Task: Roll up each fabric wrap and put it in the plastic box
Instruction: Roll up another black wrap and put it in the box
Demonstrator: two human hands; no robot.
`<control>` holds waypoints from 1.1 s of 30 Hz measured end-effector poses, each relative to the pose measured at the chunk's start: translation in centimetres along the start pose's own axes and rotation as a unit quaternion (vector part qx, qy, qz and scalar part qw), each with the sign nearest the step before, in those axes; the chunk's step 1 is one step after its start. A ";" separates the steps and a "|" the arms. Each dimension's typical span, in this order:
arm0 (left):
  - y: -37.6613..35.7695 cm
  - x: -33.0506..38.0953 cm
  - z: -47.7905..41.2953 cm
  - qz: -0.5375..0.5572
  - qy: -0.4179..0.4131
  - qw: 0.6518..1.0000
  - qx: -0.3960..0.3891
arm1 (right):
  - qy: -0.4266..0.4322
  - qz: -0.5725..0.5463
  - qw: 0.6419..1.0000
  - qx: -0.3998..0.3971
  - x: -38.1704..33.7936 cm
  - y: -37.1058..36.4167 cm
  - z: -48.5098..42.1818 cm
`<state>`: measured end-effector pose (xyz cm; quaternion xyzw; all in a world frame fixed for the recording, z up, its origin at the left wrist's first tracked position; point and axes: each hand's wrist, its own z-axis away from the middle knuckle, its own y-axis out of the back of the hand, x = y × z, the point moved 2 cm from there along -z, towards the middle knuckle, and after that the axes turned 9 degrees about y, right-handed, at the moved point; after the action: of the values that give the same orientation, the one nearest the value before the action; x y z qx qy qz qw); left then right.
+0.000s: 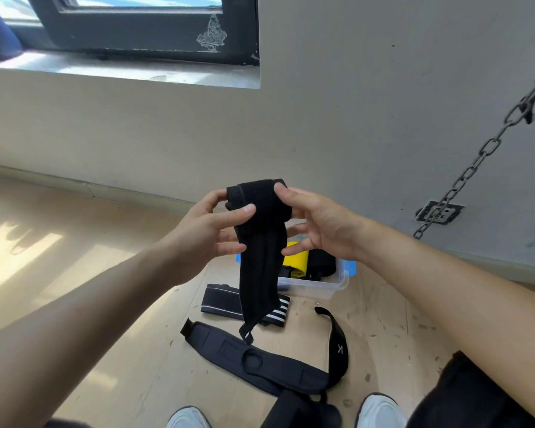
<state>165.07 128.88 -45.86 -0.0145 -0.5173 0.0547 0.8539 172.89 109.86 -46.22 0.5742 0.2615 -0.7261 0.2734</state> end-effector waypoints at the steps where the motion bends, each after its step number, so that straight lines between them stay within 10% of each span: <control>1: 0.0 0.0 0.0 0.003 -0.006 1.000 -0.001 | -0.009 0.013 1.000 0.013 0.0 0.0 0.0; 33: 0.0 -0.2 -0.3 0.008 -0.037 0.999 -0.036 | 0.009 -0.006 1.000 0.010 -0.2 -0.2 0.2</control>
<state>165.26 128.90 -46.14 -0.0473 -0.5503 0.0440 0.8325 172.65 109.93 -46.01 0.5816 0.2604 -0.7252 0.2608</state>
